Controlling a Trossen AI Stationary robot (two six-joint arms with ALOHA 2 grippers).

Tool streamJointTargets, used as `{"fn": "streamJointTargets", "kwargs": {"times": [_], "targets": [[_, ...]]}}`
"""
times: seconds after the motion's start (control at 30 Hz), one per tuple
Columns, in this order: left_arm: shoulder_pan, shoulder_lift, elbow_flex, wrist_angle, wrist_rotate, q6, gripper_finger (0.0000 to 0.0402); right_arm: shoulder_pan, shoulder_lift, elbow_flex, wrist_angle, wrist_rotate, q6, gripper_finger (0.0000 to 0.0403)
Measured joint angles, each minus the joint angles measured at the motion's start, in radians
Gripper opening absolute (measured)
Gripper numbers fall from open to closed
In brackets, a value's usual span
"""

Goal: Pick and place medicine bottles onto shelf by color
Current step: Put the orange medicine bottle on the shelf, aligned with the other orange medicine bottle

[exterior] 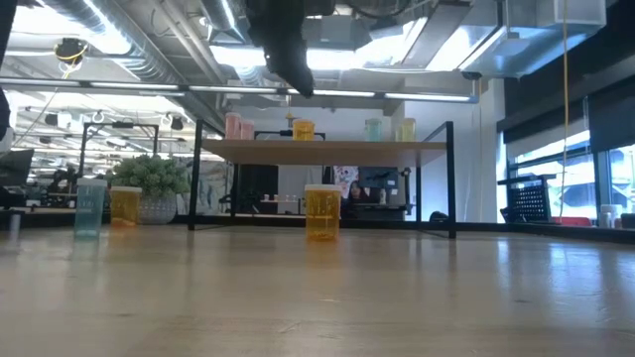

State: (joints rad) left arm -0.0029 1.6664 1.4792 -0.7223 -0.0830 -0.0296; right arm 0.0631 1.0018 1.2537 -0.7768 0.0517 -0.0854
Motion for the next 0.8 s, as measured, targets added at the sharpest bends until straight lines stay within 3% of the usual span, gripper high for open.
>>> {"fn": "streamJointTargets", "kwargs": {"times": [0.47,0.8], "targets": [[0.005,-0.001,0.001,0.005,0.0,-0.051,0.0147,0.0,0.007,0.0,0.002,0.0,0.003,0.0253],[0.047,-0.001,0.001,0.019,0.028,-0.167,0.0147,0.0,0.007,0.0,0.002,0.0,0.001,0.0253]]}}
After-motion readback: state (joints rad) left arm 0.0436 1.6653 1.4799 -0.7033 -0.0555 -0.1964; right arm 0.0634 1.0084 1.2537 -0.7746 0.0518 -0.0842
